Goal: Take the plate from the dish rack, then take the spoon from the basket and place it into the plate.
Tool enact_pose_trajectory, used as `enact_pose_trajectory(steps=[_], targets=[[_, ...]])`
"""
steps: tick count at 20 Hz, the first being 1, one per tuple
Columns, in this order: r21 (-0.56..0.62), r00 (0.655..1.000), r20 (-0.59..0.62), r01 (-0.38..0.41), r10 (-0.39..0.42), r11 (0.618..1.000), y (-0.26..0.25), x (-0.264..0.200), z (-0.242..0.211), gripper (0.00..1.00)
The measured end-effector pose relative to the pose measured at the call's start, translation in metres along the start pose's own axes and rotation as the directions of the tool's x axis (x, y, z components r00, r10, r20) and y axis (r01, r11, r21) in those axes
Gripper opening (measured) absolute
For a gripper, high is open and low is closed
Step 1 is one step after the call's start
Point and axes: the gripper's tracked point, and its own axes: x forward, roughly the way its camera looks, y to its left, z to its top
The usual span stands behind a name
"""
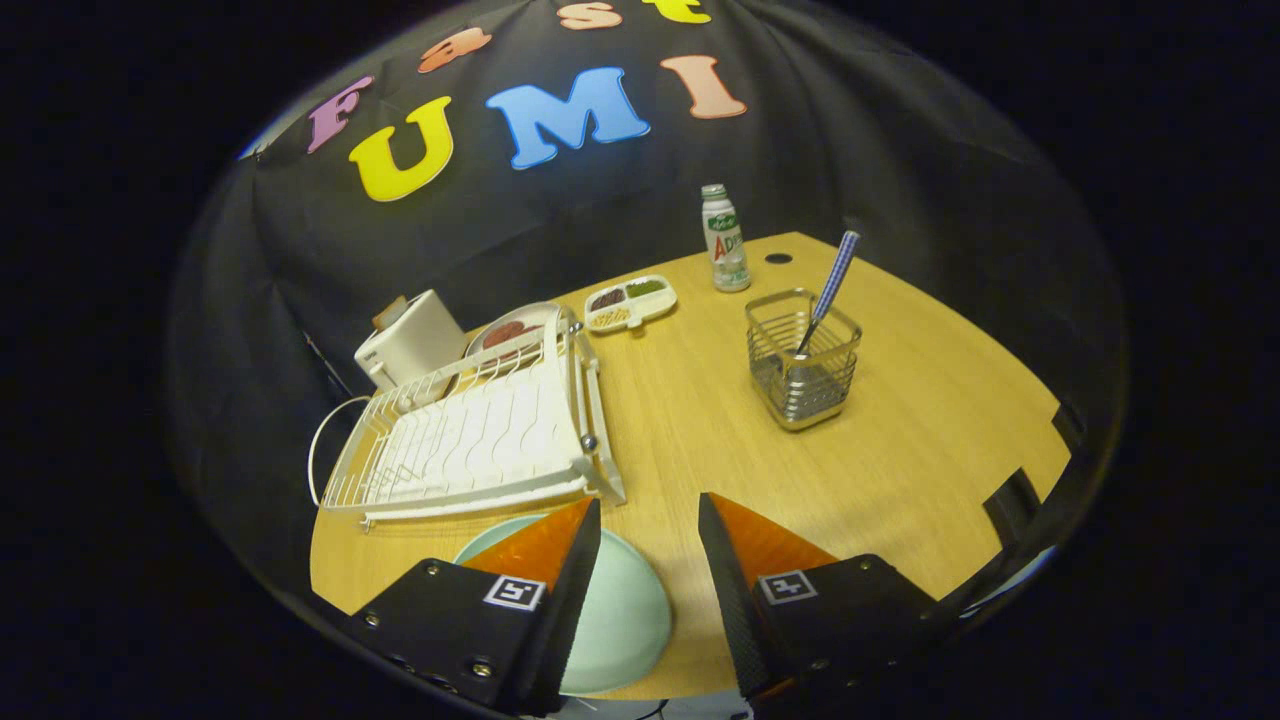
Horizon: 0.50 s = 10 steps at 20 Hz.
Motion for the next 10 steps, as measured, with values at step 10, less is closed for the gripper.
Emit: enact_pose_trajectory(steps=[10], targets=[[0.166, 0.948, 0.177, 0.236, -0.264, 0.958, -0.102, 0.034, 0.129, 0.63]])
